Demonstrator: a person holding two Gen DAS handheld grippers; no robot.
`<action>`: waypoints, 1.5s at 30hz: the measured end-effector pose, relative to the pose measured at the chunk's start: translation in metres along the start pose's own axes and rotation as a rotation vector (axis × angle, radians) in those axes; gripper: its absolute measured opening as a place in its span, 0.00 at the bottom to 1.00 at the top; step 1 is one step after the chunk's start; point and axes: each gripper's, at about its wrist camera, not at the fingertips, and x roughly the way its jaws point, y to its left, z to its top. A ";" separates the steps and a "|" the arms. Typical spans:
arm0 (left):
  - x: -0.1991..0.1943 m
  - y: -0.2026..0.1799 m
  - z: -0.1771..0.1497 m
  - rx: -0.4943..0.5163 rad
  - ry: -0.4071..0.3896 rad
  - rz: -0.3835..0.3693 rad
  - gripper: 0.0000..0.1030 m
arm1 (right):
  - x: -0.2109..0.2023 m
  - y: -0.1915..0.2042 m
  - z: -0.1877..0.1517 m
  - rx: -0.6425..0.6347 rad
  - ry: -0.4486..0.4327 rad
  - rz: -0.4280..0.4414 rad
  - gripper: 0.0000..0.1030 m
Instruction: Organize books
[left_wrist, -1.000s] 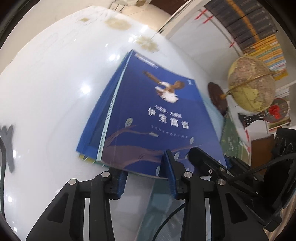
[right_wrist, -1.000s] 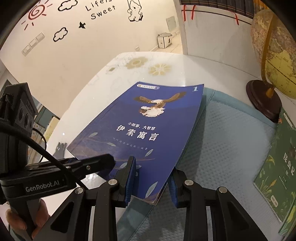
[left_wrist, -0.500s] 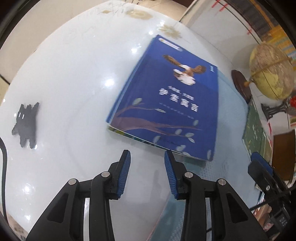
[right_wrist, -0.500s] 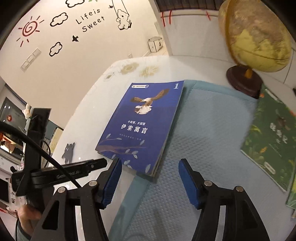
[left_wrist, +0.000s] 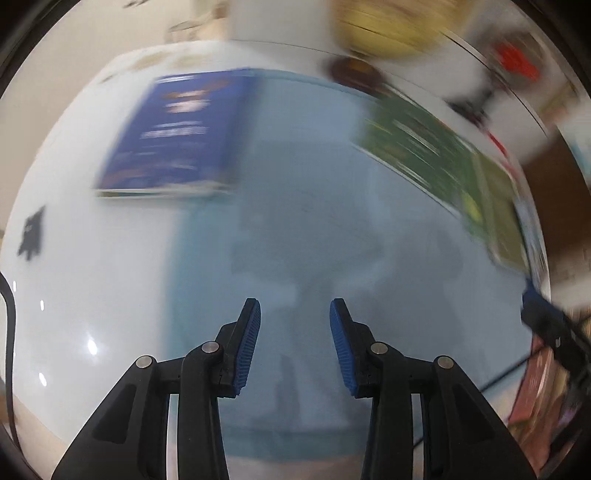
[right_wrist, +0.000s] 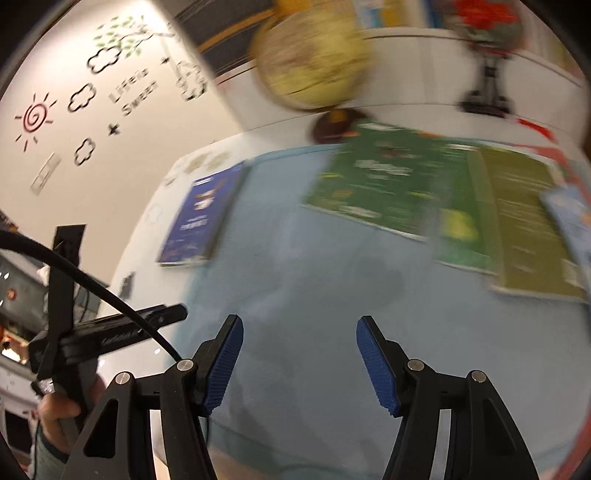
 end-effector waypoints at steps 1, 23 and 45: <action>0.002 -0.022 -0.006 0.022 0.001 -0.005 0.35 | -0.012 -0.017 -0.009 0.008 -0.010 -0.020 0.60; 0.057 -0.363 0.004 0.184 0.059 -0.348 0.35 | -0.185 -0.345 -0.056 0.218 -0.064 -0.288 0.64; 0.136 -0.414 0.046 0.051 0.070 -0.307 0.35 | -0.068 -0.430 0.029 0.091 0.114 -0.220 0.59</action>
